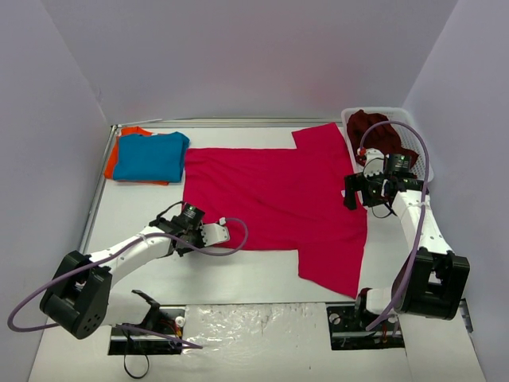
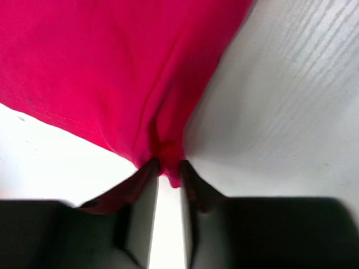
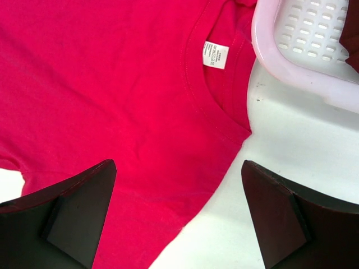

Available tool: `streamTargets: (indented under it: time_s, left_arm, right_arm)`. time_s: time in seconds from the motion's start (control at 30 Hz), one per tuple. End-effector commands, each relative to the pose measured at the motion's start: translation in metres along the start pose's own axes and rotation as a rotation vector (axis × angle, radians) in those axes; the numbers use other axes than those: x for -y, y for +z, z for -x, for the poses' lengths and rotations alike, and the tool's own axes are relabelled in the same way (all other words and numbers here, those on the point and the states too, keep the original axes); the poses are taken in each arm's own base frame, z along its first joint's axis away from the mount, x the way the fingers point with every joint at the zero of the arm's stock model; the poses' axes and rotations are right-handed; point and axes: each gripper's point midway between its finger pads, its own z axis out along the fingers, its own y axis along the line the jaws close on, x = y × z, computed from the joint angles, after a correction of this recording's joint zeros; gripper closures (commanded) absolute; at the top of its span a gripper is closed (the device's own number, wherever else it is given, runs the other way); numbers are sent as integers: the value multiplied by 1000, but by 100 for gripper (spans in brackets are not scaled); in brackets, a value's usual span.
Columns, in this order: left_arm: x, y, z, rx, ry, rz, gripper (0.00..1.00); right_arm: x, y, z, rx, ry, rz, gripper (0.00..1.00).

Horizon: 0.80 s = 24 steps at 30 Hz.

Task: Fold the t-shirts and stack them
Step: Grap the side of the flattened tshirt closest away from the robot with both arms

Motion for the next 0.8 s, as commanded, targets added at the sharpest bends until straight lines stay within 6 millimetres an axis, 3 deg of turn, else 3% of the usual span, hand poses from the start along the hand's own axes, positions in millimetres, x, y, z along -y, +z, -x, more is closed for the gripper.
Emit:
streamTargets:
  time_s: [0.0, 0.07, 0.2, 0.3, 0.43, 0.53, 0.57, 0.67, 0.7, 0.77]
  left_arm:
    - [10, -4, 0, 11, -2, -40, 83]
    - [9, -3, -1, 7, -6, -34, 97]
    - [-11, -10, -4, -34, -24, 62, 98]
    - [-42, -27, -4, -67, -24, 201, 98]
    - [-80, -57, -4, -103, -1, 382, 98]
    - [-96, -66, -4, -118, 6, 471, 98]
    - [-100, -68, -6, -131, -2, 496, 98]
    - [-101, -61, -7, -151, -16, 494, 98]
    - [-100, -59, -7, -157, -18, 490, 98]
    - [-99, -52, -8, -172, -36, 479, 98]
  right_arm:
    - [4, 4, -6, -28, 4, -15, 10]
    - [4, 5, -7, -32, 5, -15, 10]
    - [-4, -1, 0, -2, -9, 21, 9]
    - [-10, -11, 9, 15, -70, 47, 11]
    - [-16, -23, -6, -121, -240, 69, 16]
    - [-27, -26, -24, -214, -332, 105, 33]
    - [-24, -25, -29, -250, -362, 90, 55]
    - [-32, -10, -46, -331, -395, 125, 95]
    - [-34, -2, -54, -371, -388, 154, 100]
    - [-42, 10, -61, -411, -398, 196, 100]
